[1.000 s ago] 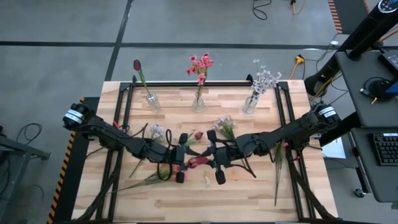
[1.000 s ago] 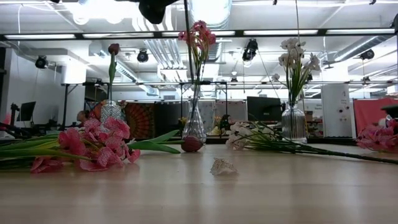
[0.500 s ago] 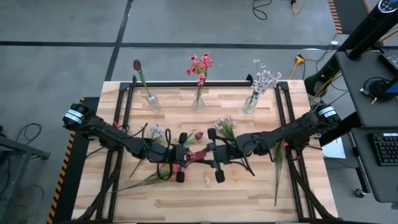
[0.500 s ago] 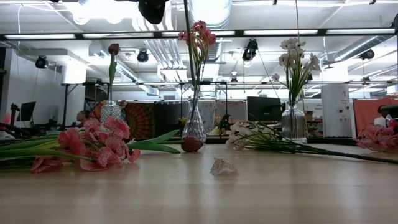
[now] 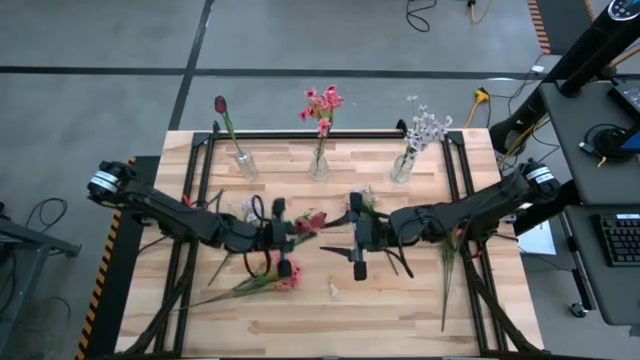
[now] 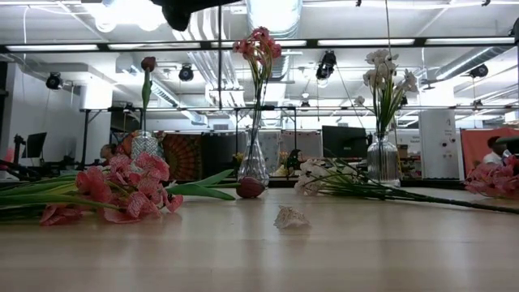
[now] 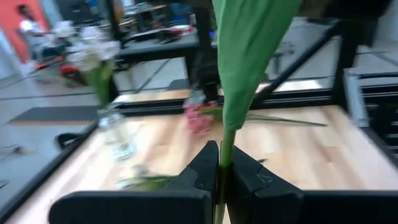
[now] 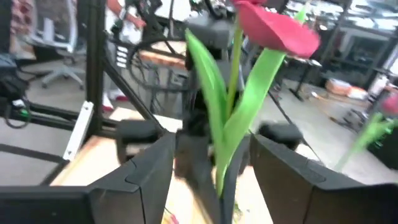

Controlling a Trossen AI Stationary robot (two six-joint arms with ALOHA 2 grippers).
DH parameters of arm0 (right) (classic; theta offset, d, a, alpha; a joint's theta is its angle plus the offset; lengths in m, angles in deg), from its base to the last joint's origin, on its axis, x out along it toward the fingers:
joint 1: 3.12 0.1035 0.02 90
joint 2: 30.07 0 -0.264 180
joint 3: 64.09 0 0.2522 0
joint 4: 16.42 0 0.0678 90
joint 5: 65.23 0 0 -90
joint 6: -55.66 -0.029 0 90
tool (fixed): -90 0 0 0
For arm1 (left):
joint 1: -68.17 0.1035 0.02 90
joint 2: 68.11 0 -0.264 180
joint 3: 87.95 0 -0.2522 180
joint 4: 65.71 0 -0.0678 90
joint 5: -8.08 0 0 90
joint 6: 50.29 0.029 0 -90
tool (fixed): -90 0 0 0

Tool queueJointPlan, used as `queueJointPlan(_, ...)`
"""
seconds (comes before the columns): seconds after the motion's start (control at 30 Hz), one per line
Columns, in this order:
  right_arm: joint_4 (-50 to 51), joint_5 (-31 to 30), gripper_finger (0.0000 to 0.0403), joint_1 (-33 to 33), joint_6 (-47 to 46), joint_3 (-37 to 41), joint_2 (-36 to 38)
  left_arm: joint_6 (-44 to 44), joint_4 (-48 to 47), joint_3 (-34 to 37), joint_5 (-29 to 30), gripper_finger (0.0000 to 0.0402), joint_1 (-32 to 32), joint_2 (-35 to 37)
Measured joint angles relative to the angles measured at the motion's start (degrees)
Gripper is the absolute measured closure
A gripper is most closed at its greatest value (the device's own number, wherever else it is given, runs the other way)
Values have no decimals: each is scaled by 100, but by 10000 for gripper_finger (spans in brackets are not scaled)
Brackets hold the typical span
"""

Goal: Sort flowers into vase by color
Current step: Put the bottom purple tulip into the left transparent vase

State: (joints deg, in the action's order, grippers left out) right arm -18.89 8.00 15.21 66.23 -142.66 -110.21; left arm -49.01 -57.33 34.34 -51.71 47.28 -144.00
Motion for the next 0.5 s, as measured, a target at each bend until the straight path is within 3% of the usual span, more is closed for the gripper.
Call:
queueJointPlan(0.23, 452, -151, 195, 2, -188, 24, 182, -142, -1362, 141, 1087, 402, 501, 1205)
queueJointPlan(0.5, 432, -165, 195, 2, -229, 136, 132, -146, -1549, 786, 1280, 401, 1922, 2576)
